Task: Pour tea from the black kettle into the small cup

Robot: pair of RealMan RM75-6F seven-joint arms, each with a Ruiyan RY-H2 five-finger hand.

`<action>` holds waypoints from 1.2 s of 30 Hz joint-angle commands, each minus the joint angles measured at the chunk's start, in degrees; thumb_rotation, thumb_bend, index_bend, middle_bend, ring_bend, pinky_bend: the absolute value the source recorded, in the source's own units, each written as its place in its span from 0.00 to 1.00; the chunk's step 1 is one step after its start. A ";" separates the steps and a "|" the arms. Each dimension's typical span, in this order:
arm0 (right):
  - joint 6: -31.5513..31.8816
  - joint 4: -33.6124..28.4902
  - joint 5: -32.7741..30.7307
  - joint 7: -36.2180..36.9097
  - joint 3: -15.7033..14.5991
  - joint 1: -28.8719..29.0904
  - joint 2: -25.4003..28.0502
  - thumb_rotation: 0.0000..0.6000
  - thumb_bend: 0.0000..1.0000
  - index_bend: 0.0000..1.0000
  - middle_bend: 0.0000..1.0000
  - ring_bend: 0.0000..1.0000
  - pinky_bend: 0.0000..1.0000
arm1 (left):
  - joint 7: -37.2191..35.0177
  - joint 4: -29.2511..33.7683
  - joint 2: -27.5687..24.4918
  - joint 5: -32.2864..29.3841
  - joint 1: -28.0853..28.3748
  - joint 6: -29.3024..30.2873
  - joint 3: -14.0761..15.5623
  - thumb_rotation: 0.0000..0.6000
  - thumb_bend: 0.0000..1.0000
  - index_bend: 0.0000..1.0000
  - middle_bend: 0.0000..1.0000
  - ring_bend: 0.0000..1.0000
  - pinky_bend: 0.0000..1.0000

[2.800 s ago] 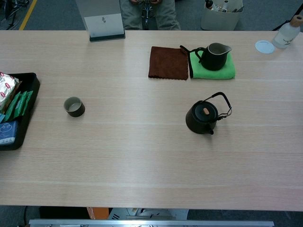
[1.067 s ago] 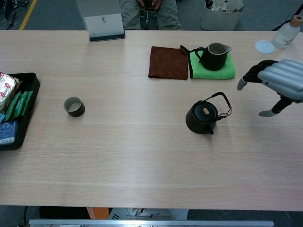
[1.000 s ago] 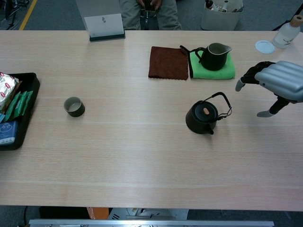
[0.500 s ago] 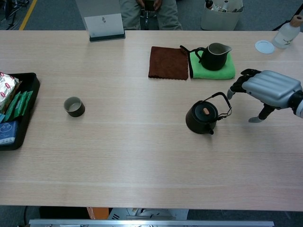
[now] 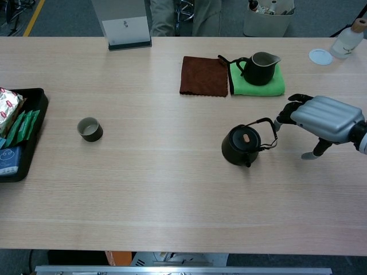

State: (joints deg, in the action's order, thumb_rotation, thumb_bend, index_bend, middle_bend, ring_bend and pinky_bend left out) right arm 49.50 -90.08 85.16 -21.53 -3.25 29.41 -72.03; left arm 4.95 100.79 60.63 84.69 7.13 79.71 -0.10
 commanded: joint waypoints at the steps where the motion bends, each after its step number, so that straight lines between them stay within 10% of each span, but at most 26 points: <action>1: 0.42 -0.73 0.42 -0.26 -0.49 -0.17 0.41 1.00 0.00 0.31 0.30 0.18 0.08 | -0.14 0.03 -0.09 0.17 -0.12 0.23 0.05 1.00 0.27 0.19 0.10 0.08 0.06; 36: -0.88 -9.73 7.26 -5.58 -5.79 0.66 0.61 1.00 0.00 0.31 0.30 0.18 0.08 | -2.26 -0.27 -1.41 1.80 -1.90 2.83 0.59 1.00 0.27 0.19 0.10 0.08 0.06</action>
State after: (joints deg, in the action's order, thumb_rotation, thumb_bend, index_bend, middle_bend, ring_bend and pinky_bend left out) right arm 48.69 -99.73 92.35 -27.05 -9.00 30.00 -71.34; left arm 2.69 100.52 59.22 86.49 5.23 82.53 0.49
